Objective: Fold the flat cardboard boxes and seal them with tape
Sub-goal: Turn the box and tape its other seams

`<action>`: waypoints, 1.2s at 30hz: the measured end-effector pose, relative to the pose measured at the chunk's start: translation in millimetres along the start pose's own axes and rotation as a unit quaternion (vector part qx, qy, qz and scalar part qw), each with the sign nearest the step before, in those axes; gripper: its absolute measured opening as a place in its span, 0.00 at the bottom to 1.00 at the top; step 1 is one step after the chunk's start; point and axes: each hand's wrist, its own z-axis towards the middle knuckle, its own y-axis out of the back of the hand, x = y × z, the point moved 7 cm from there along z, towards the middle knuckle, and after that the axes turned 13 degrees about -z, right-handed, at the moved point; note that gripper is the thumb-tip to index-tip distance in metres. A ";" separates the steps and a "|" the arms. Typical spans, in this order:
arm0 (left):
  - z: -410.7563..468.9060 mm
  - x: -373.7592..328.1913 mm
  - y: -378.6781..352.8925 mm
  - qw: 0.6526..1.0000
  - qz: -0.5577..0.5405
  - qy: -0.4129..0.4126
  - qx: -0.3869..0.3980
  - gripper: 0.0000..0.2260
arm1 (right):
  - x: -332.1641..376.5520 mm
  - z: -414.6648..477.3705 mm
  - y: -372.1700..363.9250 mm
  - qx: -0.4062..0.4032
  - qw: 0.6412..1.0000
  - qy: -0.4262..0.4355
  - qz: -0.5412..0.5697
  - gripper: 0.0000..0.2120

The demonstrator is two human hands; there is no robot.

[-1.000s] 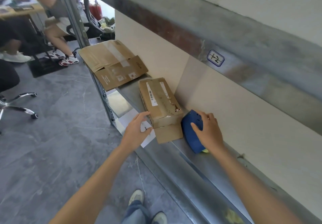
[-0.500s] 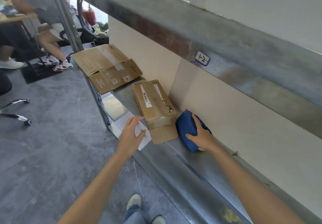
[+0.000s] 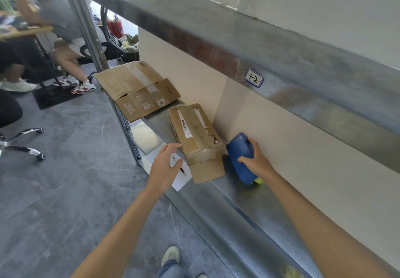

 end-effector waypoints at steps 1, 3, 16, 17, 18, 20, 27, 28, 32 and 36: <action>2.0 -2.8 1.1 1.000 -0.001 -0.006 0.000 0.18 | 3.9 -5.0 6.7 -0.023 0.999 0.022 -0.013 0.36; 7.4 -11.6 2.5 1.000 -0.006 -0.024 0.001 0.18 | 13.8 -18.6 22.4 -0.046 0.995 0.069 -0.051 0.34; 33.5 -83.7 -38.0 0.975 -0.073 -0.053 0.203 0.17 | 56.8 -78.2 45.2 0.011 0.931 0.283 -0.230 0.38; 31.6 -84.1 -41.4 0.972 -0.065 -0.051 0.222 0.17 | 57.7 -78.9 41.5 0.014 0.926 0.291 -0.241 0.39; 29.8 -83.7 -43.9 0.970 -0.057 -0.052 0.232 0.18 | 58.8 -79.1 38.3 0.014 0.922 0.296 -0.247 0.38; 26.8 -80.8 -46.5 0.969 -0.057 -0.048 0.235 0.20 | 62.6 -80.2 33.3 0.017 0.919 0.309 -0.246 0.38; 25.5 -62.9 -42.1 0.979 -0.054 -0.006 0.198 0.18 | 76.7 -86.1 22.5 0.022 0.896 0.349 -0.274 0.39; 25.4 -60.3 -40.8 0.980 -0.051 -0.002 0.194 0.17 | 78.2 -86.7 21.8 0.021 0.892 0.355 -0.278 0.40; 25.9 -54.5 -34.6 0.982 -0.039 0.004 0.184 0.17 | 83.5 -87.2 17.9 0.033 0.884 0.367 -0.287 0.39; 27.8 -52.8 -26.3 0.987 -0.046 0.012 0.154 0.16 | 86.0 -82.1 18.9 0.046 0.885 0.358 -0.293 0.36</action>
